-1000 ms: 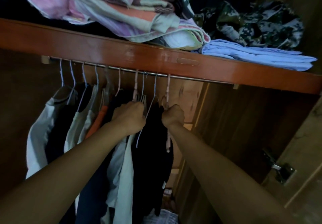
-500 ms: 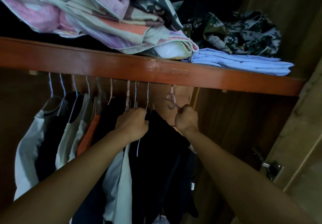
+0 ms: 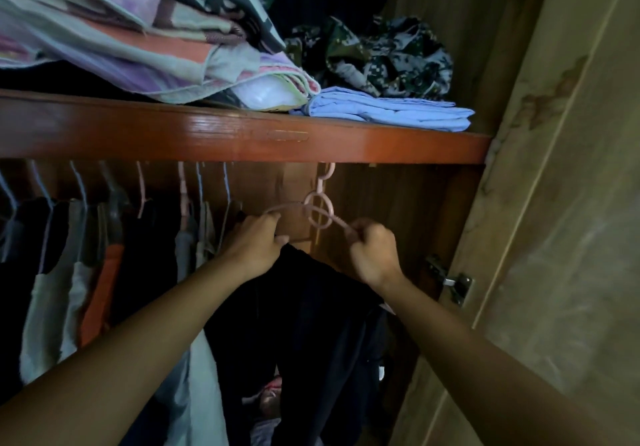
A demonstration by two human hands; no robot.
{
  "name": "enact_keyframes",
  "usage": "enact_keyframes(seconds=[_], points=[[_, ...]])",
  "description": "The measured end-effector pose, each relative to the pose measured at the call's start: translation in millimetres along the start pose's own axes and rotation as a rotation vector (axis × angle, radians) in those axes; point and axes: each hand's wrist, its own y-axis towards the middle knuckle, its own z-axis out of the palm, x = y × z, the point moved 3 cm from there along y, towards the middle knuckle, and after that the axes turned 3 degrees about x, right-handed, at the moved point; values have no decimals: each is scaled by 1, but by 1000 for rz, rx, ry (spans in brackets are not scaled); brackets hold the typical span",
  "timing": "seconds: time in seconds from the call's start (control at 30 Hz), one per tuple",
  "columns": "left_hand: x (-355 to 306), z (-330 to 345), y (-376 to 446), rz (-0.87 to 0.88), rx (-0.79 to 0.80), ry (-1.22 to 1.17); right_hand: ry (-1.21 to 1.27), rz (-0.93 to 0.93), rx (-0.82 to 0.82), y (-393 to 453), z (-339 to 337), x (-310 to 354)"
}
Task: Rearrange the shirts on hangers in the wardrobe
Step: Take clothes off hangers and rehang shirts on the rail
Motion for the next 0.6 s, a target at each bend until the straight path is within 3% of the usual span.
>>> enact_keyframes(seconds=[0.27,0.6], points=[[-39,29,-5,201,72,-232,1,37,-136,-62,-50,-23],[-109,68,-22,449,215,-285,-133,124,-186,-142,-125,-53]])
